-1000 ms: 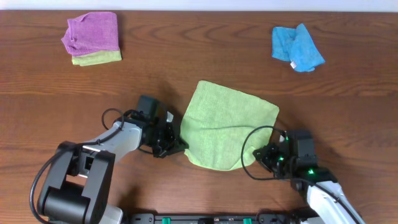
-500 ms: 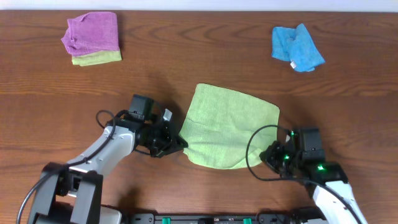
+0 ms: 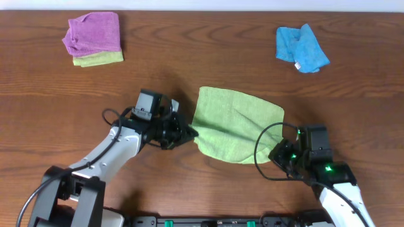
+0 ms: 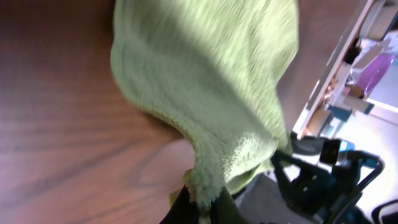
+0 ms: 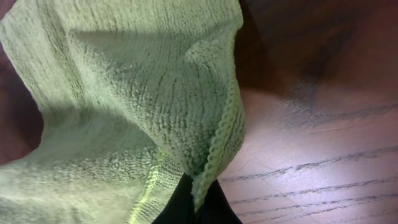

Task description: Fold the cloth

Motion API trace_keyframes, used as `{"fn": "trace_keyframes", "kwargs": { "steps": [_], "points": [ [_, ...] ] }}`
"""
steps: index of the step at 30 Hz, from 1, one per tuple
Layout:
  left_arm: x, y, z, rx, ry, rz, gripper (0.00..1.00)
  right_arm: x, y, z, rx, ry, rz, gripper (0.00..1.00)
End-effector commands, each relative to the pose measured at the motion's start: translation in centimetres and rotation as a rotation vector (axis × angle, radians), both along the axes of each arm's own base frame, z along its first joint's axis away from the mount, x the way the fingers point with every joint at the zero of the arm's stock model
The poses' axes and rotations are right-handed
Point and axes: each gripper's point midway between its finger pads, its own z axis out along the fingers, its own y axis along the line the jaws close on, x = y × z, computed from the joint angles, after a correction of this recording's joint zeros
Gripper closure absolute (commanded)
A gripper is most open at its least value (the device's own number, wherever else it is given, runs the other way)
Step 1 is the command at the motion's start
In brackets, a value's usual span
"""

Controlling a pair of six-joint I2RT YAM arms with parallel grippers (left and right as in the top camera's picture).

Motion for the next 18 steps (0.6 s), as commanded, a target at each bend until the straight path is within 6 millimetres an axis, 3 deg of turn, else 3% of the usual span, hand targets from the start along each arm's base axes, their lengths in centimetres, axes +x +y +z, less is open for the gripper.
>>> {"fn": "trace_keyframes", "kwargs": {
  "steps": [1, 11, 18],
  "points": [
    [2.4, 0.8, 0.9, 0.057, -0.065, 0.072, 0.94, 0.9, -1.5, 0.5, -0.061, -0.031, -0.072, 0.98],
    [5.5, 2.0, 0.9, 0.126, -0.140, 0.208, 0.94, 4.2, -2.9, 1.8, -0.120, -0.164, -0.140, 0.99],
    [7.7, 2.7, 0.9, 0.165, -0.223, 0.271, 0.94, 5.7, -3.1, 1.2, -0.139, -0.179, -0.151, 0.99]
  ]
}}
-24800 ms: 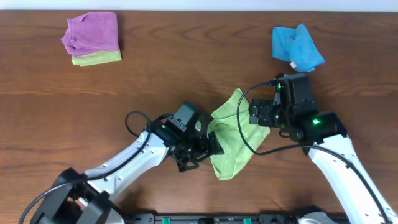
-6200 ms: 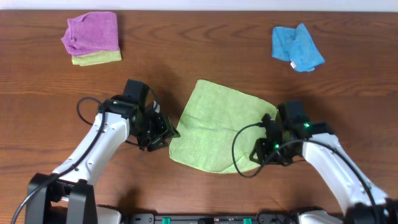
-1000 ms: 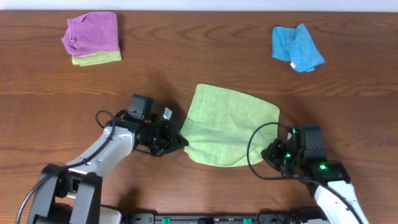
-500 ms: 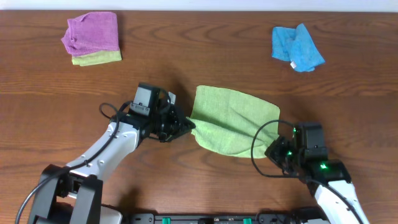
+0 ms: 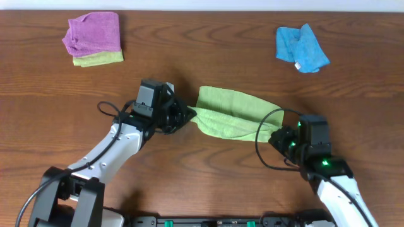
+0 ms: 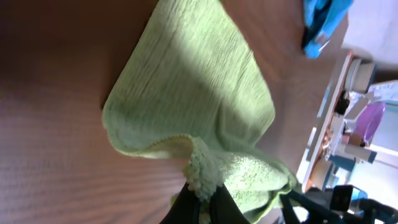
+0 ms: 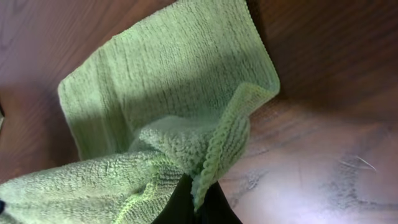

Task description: Fold the cloth

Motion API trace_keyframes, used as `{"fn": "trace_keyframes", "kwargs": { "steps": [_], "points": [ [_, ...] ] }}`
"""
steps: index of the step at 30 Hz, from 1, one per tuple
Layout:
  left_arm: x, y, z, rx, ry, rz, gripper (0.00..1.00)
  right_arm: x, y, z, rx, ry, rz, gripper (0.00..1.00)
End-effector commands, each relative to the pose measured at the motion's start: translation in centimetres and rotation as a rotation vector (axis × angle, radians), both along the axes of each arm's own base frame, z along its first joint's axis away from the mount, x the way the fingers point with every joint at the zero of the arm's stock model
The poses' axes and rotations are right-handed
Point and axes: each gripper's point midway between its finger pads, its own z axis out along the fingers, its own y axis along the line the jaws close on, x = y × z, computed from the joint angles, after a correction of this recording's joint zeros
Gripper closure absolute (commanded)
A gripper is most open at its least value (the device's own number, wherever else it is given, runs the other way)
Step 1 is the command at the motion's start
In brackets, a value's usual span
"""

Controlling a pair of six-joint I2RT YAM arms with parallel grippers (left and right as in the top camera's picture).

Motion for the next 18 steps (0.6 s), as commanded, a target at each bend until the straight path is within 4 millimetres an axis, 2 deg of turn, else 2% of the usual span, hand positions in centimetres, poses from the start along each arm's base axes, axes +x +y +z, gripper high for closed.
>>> {"fn": "trace_keyframes", "kwargs": {
  "steps": [1, 7, 11, 18],
  "points": [
    [2.8, 2.2, -0.4, 0.094, -0.063, 0.122, 0.94, 0.7, -2.9, -0.3, -0.121, 0.000, -0.108, 0.99],
    [5.2, 1.7, -1.2, 0.107, -0.069, 0.131, 0.94, 0.8, -3.9, -0.4, -0.149, -0.002, -0.137, 0.99],
    [7.6, 1.4, -1.2, 0.129, -0.095, 0.137, 0.94, 1.0, -4.8, -0.3, -0.169, -0.006, -0.168, 0.99],
    [11.3, 0.3, -1.6, 0.135, -0.117, 0.128, 0.94, 2.4, -6.0, -0.2, -0.207, -0.048, -0.201, 0.99]
  ]
}}
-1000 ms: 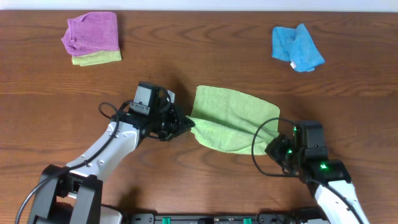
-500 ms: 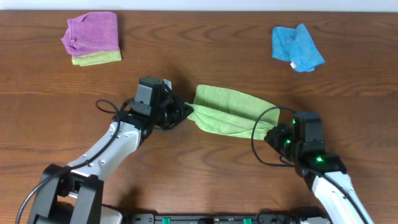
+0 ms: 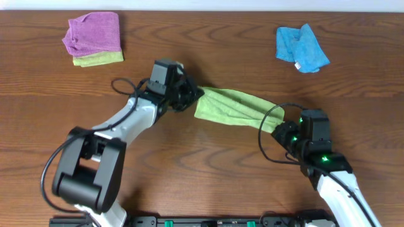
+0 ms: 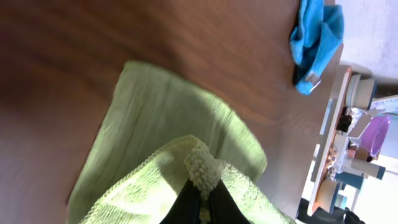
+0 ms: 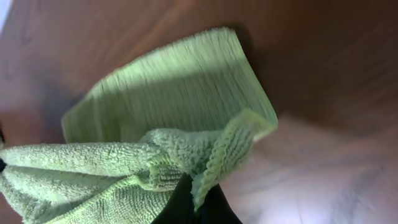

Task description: Fold the cloth

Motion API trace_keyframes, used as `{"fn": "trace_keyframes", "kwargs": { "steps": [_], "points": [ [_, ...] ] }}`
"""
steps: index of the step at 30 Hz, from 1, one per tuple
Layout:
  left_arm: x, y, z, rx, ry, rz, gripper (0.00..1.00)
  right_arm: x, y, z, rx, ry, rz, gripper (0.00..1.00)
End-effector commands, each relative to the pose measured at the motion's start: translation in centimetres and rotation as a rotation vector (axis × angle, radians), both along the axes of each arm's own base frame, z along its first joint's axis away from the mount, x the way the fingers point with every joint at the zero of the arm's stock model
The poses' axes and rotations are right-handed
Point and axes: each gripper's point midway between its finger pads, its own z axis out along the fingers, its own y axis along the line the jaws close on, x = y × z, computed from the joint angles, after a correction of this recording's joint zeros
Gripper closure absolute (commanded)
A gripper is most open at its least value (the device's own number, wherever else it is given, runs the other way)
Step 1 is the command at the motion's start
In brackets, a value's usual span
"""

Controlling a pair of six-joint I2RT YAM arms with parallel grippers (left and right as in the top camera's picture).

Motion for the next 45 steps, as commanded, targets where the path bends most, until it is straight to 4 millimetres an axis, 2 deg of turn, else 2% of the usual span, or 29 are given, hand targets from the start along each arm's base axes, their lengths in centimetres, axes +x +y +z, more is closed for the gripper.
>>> {"fn": "trace_keyframes", "kwargs": {
  "steps": [1, 7, 14, 20, 26, 31, 36, 40, 45],
  "points": [
    [4.1, 2.8, -0.8, 0.107, -0.060, 0.120, 0.94, 0.4, -4.6, -0.7, -0.163, 0.014, -0.149, 0.99],
    [6.3, 3.2, -0.9, 0.152, -0.096, 0.157, 0.94, 1.8, -5.4, -2.1, -0.192, 0.020, -0.142, 0.99],
    [7.0, 3.4, -2.2, 0.180, -0.092, 0.170, 0.94, 3.3, -6.0, -2.5, -0.217, -0.012, -0.132, 0.99],
    [8.0, 3.9, -2.3, 0.205, -0.122, 0.204, 0.94, 4.0, -6.8, -3.2, -0.235, -0.017, -0.138, 0.99],
    [8.3, 4.5, -2.8, 0.234, -0.129, 0.230, 0.94, 5.2, -6.7, -4.1, -0.235, -0.034, -0.131, 0.99],
    [8.6, 4.4, -4.1, 0.235, -0.124, 0.229, 0.94, 5.4, -6.7, -5.1, -0.235, -0.020, -0.126, 0.99],
    [9.0, 4.9, -5.1, 0.264, -0.124, 0.250, 0.94, 6.0, -6.8, -5.1, -0.255, -0.044, -0.108, 0.99],
    [8.8, 5.0, -6.6, 0.279, -0.102, 0.242, 0.94, 5.9, -6.8, -6.0, -0.257, -0.023, -0.104, 0.99],
    [8.9, 5.3, -7.0, 0.307, -0.109, 0.244, 0.94, 5.9, -6.8, -6.2, -0.267, -0.015, -0.096, 0.99]
  ]
}}
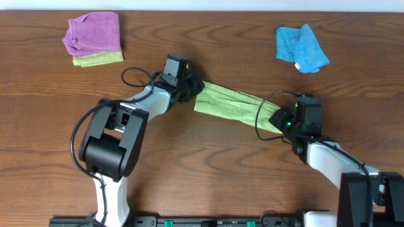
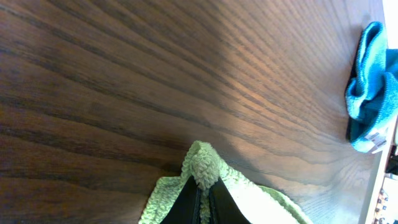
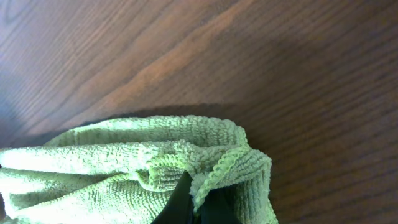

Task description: Fold the cloth

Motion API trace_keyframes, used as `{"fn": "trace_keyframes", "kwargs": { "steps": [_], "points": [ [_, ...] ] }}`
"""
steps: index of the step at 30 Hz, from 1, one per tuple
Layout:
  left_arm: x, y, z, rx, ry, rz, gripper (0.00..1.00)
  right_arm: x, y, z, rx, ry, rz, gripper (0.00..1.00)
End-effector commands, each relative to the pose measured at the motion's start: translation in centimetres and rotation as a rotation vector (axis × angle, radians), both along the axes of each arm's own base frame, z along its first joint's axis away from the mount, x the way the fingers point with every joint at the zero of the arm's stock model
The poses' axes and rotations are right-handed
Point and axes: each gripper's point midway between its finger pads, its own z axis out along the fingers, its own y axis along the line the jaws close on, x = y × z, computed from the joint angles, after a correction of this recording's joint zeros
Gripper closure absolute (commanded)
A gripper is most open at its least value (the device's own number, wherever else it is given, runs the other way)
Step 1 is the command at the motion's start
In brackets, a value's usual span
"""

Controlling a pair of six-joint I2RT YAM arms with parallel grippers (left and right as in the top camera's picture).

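Observation:
The green cloth [image 1: 230, 104] lies as a narrow folded band running from upper left to lower right across the middle of the table. My left gripper [image 1: 192, 88] is shut on its upper left corner [image 2: 202, 168]. At the lower right end my right gripper [image 1: 276, 118] is shut on the other corner [image 3: 214, 171], the hem pinched between the dark fingers. Both wrist views show the cloth bunched low at the fingertips with bare wood beyond.
A purple cloth [image 1: 93, 33] lies on a yellow-green one [image 1: 99, 59] at the far left. A crumpled blue cloth [image 1: 301, 47] sits at the far right, also in the left wrist view [image 2: 370, 87]. The table's wooden top [image 1: 208, 170] surrounds them.
Both grippers have moved farther from me with their corners. The front edge now lies over the back edge, and the cloth is a thinner band. Both stay shut.
First the cloth lay spread wide with each gripper shut on a near corner. At the following moments the corners stood farther back and the visible cloth was narrower each time. Now the near corners rest at the far edge, the cloth doubled over.

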Motion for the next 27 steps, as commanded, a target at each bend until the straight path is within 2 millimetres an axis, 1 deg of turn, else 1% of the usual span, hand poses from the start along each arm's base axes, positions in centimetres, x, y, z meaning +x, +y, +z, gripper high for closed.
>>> {"fn": "trace_keyframes", "kwargs": {
  "steps": [1, 2, 5, 7, 9, 10, 11, 12, 13, 16, 18, 19, 20, 21, 22, 24, 27],
  "points": [
    [3.6, 5.4, -0.6, 0.174, -0.084, 0.165, 0.94, -0.5, -5.3, -0.7, -0.177, 0.030, -0.159, 0.99],
    [3.6, 5.5, -0.6, 0.176, -0.086, 0.162, 0.94, -0.5, -5.3, -0.7, -0.178, 0.030, -0.159, 0.98],
    [3.6, 5.5, -0.6, 0.181, -0.091, 0.154, 0.93, -0.5, -5.2, -0.7, -0.180, 0.030, -0.148, 0.84],
    [3.8, 5.4, -0.3, 0.187, -0.104, 0.145, 0.85, -0.5, -5.0, -0.7, -0.174, 0.030, -0.140, 0.71],
    [4.1, 5.4, 0.2, 0.199, -0.129, 0.122, 0.78, -0.5, -4.7, -0.7, -0.163, 0.028, -0.131, 0.49],
    [4.3, 5.3, 0.7, 0.209, -0.149, 0.105, 0.68, -0.4, -4.6, -0.6, -0.157, 0.025, -0.126, 0.46],
    [4.5, 5.2, 1.2, 0.213, -0.168, 0.094, 0.57, -0.4, -4.5, -0.4, -0.152, 0.020, -0.122, 0.46],
    [4.6, 5.2, 1.6, 0.212, -0.177, 0.091, 0.54, -0.3, -4.4, -0.2, -0.147, 0.013, -0.120, 0.46],
    [4.6, 5.1, 1.9, 0.207, -0.182, 0.090, 0.47, -0.2, -4.3, 0.1, -0.142, 0.004, -0.116, 0.47],
    [4.5, 4.6, 2.4, 0.181, -0.185, 0.070, 0.33, 0.0, -4.2, 0.9, -0.135, -0.019, -0.113, 0.53],
    [4.4, 4.3, 3.0, 0.165, -0.192, 0.059, 0.26, 0.0, -4.2, 1.5, -0.135, -0.033, -0.114, 0.53],
    [4.4, 4.3, 3.7, 0.162, -0.202, 0.057, 0.14, 0.0, -4.2, 1.9, -0.135, -0.040, -0.114, 0.53],
    [4.4, 4.3, 4.0, 0.163, -0.209, 0.055, 0.10, -0.1, -4.2, 2.0, -0.134, -0.041, -0.114, 0.53],
    [4.5, 4.3, 4.7, 0.167, -0.226, 0.047, 0.02, -0.2, -4.2, 2.2, -0.135, -0.040, -0.114, 0.53],
    [4.5, 4.4, 5.5, 0.169, -0.240, 0.044, 0.04, -0.4, -4.1, 2.3, -0.133, -0.035, -0.112, 0.53],
    [4.2, 4.8, 7.2, 0.170, -0.254, 0.047, 0.05, -0.9, -3.6, 2.4, -0.110, -0.024, -0.092, 0.52],
    [3.3, 4.8, 9.2, 0.149, -0.249, 0.031, 0.05, -1.4, -2.4, 2.6, -0.057, -0.011, -0.046, 0.49]
  ]
}}
